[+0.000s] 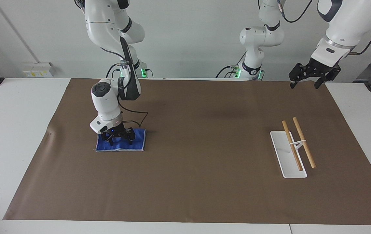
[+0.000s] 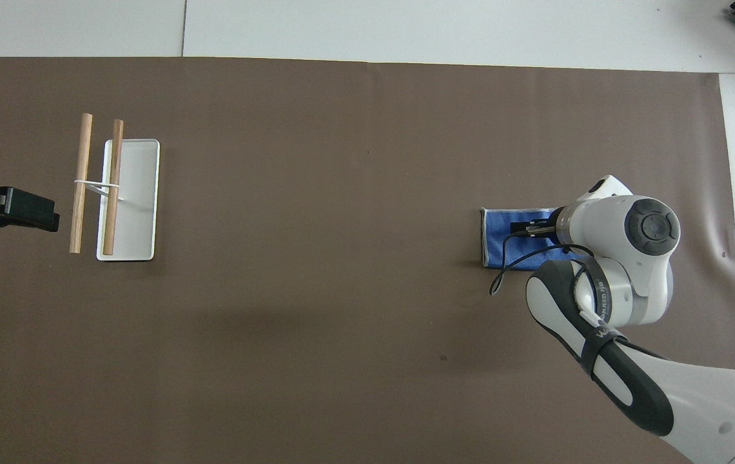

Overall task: Right arm passes towel to left arm to hang
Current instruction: 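Reach the right gripper down to the blue towel's edge, then grasp the blue towel with the right gripper and lift it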

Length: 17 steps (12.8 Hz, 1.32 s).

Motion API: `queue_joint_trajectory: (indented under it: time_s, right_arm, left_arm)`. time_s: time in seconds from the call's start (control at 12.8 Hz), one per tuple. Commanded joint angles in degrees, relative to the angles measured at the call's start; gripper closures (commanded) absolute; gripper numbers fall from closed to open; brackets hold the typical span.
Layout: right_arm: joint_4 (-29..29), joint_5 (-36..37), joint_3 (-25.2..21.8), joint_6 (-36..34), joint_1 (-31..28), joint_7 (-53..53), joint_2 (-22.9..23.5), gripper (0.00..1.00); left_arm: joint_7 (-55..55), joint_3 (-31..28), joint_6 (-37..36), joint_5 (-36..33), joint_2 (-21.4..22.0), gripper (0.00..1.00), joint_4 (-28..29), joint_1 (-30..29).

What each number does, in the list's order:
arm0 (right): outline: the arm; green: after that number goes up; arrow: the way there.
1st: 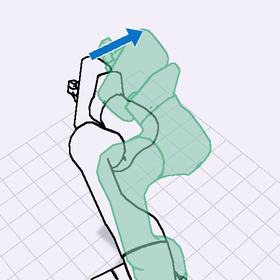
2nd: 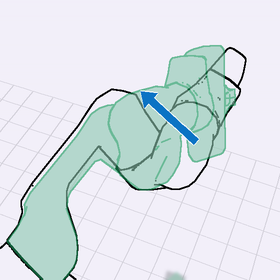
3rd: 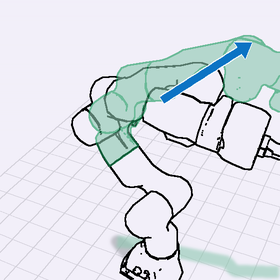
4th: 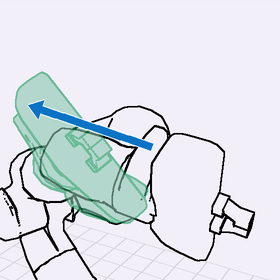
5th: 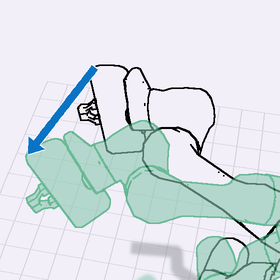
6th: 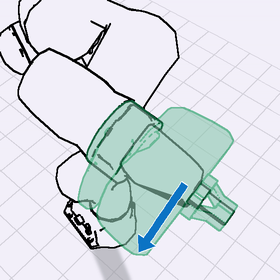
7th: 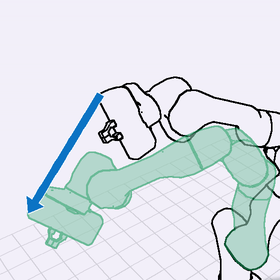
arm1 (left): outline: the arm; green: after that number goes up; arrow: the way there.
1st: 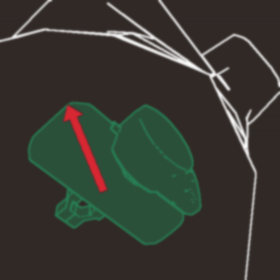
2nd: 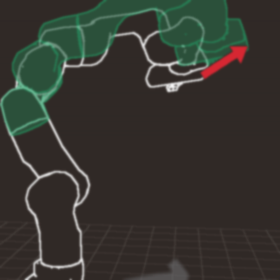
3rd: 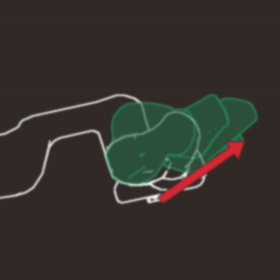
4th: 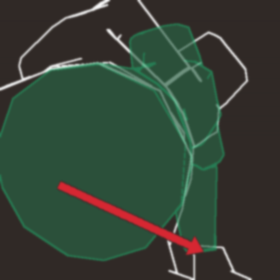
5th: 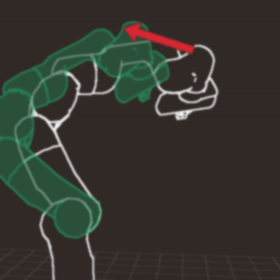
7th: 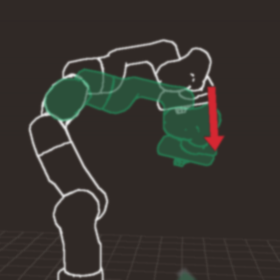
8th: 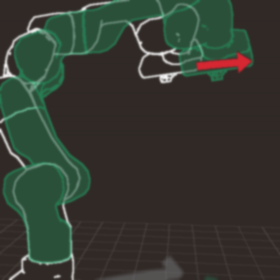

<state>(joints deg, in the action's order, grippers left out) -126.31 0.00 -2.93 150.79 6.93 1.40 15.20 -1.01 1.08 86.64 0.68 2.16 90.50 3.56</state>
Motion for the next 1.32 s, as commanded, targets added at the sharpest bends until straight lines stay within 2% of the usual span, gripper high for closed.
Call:
queue_joint_trajectory:
  time_s: [0.0,0.08,0.16,0.31,0.47,0.62,0.86,1.09,1.25]
  right_arm:
    - [-0.5,-1.1,0.4,-1.1,-1.4,-4.1,-1.0,0.45]
    - [-0.5,-1.1,0.4,-1.2,-1.4,-4.0,-1.0,0.78]
    - [-0.4,-1.1,0.4,-1.3,-1.4,-3.7,-1.0,1.00]
    - [0.4,-1.2,0.5,-2.2,-1.4,-2.7,-1.0,1.00]
    - [5.0,-2.2,0.6,-8.9,-1.3,-2.5,-1.1,1.00]
    - [10.8,-8.5,0.6,-15.8,-1.0,-3.1,-1.2,1.00]
    - [16.1,-10.0,0.6,-20.9,-0.6,-2.7,-2.4,1.00]
    - [20.7,-18.9,1.7,-24.2,-0.6,-2.8,-3.2,1.00]
    - [22.4,-29.7,2.5,-24.5,-0.6,-3.0,-3.0,1.00]
  left_arm:
    - [0.2,0.1,0.2,-0.5,1.2,0.00,1.4,-0.1]
    - [0.2,0.1,0.2,-0.5,1.2,0.00,1.4,-0.1]
    - [0.2,0.1,0.2,-0.5,1.2,0.00,1.4,-0.1]
    - [0.2,0.1,0.2,-0.5,1.2,0.00,1.3,-0.1]
    - [0.2,0.1,0.2,-0.5,1.2,0.00,1.4,-0.1]
    - [0.2,0.1,0.2,-0.5,1.2,0.00,1.4,-0.1]
    - [0.2,0.1,0.2,-0.5,1.2,0.00,1.4,-0.1]
    - [0.0,0.3,-0.2,-0.5,1.3,0.00,1.3,0.7]
    - [0.5,0.7,2.8,0.0,1.4,0.00,2.3,0.7]
